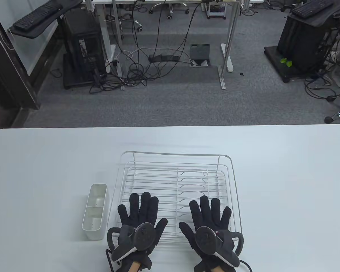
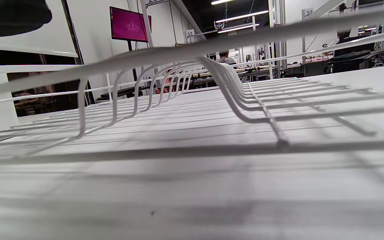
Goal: Hang the cutlery bin on dish rack (Opening facing upward)
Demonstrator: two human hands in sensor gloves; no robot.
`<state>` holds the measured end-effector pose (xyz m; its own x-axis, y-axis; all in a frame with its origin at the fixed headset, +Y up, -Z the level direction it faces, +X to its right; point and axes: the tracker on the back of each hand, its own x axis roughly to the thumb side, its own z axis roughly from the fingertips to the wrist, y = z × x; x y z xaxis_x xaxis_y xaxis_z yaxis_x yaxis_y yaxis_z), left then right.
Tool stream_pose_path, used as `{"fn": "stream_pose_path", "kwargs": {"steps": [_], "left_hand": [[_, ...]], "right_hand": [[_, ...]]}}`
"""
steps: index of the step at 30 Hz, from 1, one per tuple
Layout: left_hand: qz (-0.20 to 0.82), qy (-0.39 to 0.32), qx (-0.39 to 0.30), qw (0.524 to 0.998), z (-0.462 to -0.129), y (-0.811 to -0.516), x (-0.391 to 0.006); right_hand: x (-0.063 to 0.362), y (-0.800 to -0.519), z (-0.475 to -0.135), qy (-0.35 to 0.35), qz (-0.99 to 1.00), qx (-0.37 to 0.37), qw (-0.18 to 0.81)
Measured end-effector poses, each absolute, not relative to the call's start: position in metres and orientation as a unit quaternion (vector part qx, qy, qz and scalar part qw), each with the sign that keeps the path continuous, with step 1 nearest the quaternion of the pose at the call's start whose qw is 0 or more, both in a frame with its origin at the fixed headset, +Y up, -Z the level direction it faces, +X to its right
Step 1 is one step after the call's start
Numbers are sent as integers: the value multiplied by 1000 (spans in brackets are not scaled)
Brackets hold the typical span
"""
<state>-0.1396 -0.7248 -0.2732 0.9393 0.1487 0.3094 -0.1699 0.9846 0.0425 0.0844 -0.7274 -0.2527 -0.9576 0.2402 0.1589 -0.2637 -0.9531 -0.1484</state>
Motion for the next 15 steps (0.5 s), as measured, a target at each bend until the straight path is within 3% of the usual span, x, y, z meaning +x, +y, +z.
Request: {"fn": "stream_pose_path", "kwargs": {"steps": [15], "left_hand": [[82,-156,34,984,-273,-725,-140]], "right_hand": [[84,-727,-252,-85,986,70,129]]}}
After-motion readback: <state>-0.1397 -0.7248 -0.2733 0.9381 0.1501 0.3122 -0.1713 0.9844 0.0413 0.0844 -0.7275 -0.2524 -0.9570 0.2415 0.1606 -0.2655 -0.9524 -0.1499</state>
